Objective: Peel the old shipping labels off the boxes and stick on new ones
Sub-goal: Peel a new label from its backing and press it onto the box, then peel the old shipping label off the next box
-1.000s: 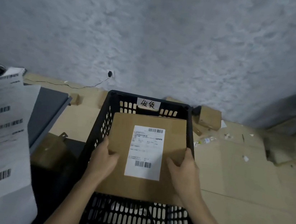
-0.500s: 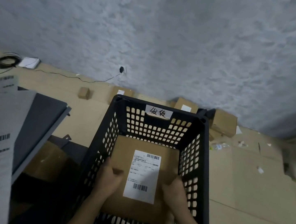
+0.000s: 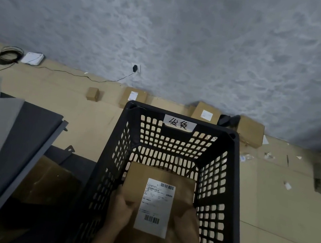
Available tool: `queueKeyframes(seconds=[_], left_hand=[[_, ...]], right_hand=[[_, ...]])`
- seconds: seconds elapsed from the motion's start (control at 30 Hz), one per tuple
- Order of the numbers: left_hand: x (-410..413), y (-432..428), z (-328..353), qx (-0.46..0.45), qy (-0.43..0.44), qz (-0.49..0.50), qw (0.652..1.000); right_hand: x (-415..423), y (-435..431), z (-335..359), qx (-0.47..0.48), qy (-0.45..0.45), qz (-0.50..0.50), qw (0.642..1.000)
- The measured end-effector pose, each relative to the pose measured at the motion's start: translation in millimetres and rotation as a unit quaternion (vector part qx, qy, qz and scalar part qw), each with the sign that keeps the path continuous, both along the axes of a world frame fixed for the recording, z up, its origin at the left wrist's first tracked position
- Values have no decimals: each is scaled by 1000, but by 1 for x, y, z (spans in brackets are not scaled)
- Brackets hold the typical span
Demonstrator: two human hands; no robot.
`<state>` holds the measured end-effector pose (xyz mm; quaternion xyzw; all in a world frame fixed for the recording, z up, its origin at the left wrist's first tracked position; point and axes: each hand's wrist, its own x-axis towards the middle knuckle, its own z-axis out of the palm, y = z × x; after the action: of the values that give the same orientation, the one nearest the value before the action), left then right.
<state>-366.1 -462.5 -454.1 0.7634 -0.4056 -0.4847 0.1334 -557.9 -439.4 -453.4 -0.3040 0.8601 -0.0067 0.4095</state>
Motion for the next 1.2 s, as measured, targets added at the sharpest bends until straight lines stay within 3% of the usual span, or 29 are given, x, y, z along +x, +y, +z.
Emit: queueKeyframes(seconds=[0.27,0.47,0.63,0.77,0.97,1.2], left_hand=[[7,-1,-31,7,-29,-14,999],[-5,-7,59,-13,2,-47,999],[-12,-10,115,-81,27,-88,992],[-20,-7,163,-168,4,-85,982],[-19,17,238,-297,-37,-30,954],[20,82,306,-386,-135,91,908]], right_hand=[[1,-2,11,-23,-16,23,999],[7,-14,53,-111,3,159,981],[17,-36,110,-225,-14,188,956],[18,-54,164,-317,-11,239,918],[25,-58,238,-426,-76,301,850],[67,-36,305,-488,-147,437,741]])
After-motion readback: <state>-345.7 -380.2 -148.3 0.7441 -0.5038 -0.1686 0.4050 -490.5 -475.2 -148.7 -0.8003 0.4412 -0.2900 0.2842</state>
